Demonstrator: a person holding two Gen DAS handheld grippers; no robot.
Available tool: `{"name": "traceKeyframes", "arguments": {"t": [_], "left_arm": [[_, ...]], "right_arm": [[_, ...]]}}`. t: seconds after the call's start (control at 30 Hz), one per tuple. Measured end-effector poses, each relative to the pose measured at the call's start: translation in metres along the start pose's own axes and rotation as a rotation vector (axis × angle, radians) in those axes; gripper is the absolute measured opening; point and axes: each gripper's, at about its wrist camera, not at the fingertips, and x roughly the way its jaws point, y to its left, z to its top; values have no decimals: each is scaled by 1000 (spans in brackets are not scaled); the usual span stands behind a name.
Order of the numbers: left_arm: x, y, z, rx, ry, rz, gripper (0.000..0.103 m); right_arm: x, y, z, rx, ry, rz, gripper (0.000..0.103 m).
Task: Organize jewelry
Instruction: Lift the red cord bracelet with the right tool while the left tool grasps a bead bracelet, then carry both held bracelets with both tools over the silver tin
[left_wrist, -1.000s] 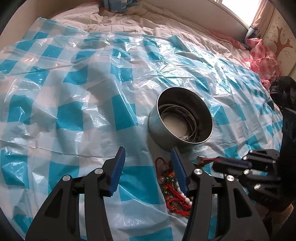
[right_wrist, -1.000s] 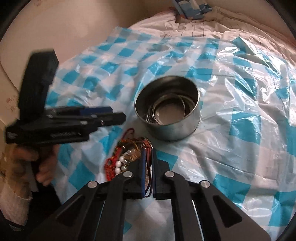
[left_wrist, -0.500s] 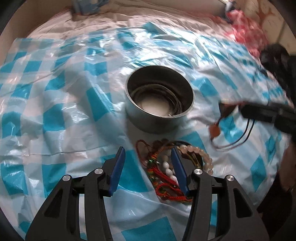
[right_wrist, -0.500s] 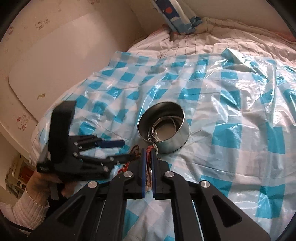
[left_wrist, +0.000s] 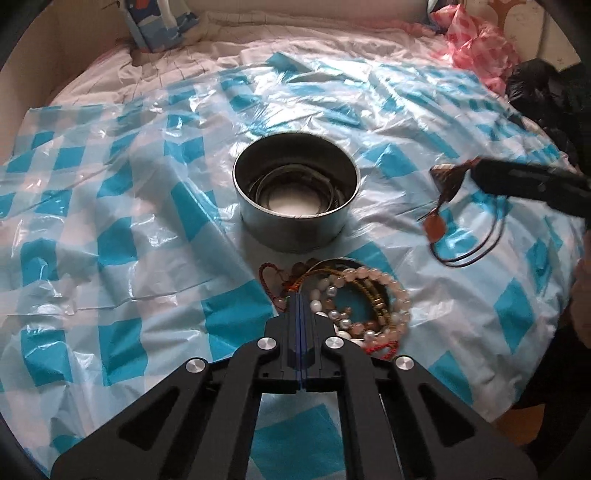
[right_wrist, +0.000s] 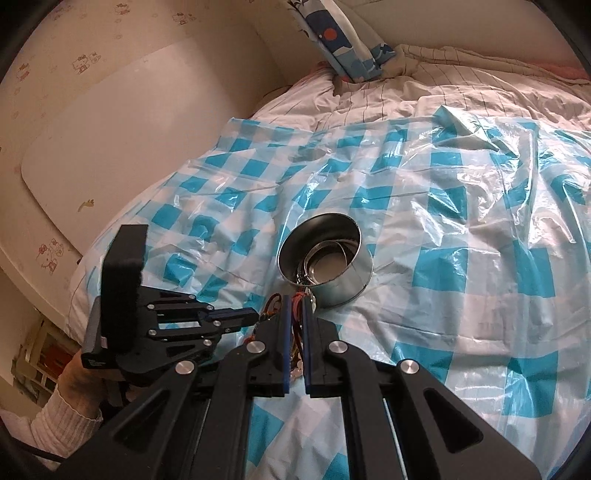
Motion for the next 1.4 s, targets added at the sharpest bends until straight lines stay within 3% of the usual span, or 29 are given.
{"name": "traceKeyframes", "arguments": {"t": [0.13, 0.23, 0.27, 0.33, 0.37, 0.43, 0.47, 0.5, 0.53, 0.77, 0.93, 1.13, 1.23, 1.4], "left_arm": [[-10, 9, 3, -38, -32, -56, 0], [-2, 7, 5, -22, -27, -22, 4], [1, 4, 5, -9, -23, -15, 8], [10, -2, 6, 18, -17, 17, 34], [13, -3, 5, 25, -17, 32, 37], [22, -5, 5, 27, 1, 44, 35], [24, -5, 5, 21, 12, 41, 25], [26, -4, 4, 14, 26, 44, 7], [25, -3, 5, 10, 26, 43, 5], [-15, 6, 10, -53, -81, -91, 5], [-50, 15, 15, -111, -223, -286, 5], [-66, 19, 18, -155, -291, -444, 5], [-66, 21, 18, -163, -289, -408, 5], [-68, 27, 18, -192, -312, -459, 5]], "right_arm": [[-1, -2, 0, 2, -4, -5, 6], [1, -4, 0, 7, 2, -5, 6], [2, -3, 0, 6, 4, -5, 6], [4, -2, 0, 2, 9, -3, 6], [6, -2, -1, -1, 13, -1, 6], [8, 0, -1, -6, 19, 1, 6], [9, 0, -1, -10, 22, 1, 6], [9, 1, -1, -12, 24, 2, 6], [9, 1, -1, -13, 26, 3, 6], [8, 1, -1, -11, 19, -3, 6], [6, 0, -1, -8, 18, -8, 6], [6, 0, 0, -7, 16, -10, 6], [5, 0, 1, -5, 9, -9, 6], [5, 0, 1, -5, 7, -10, 6]]}}
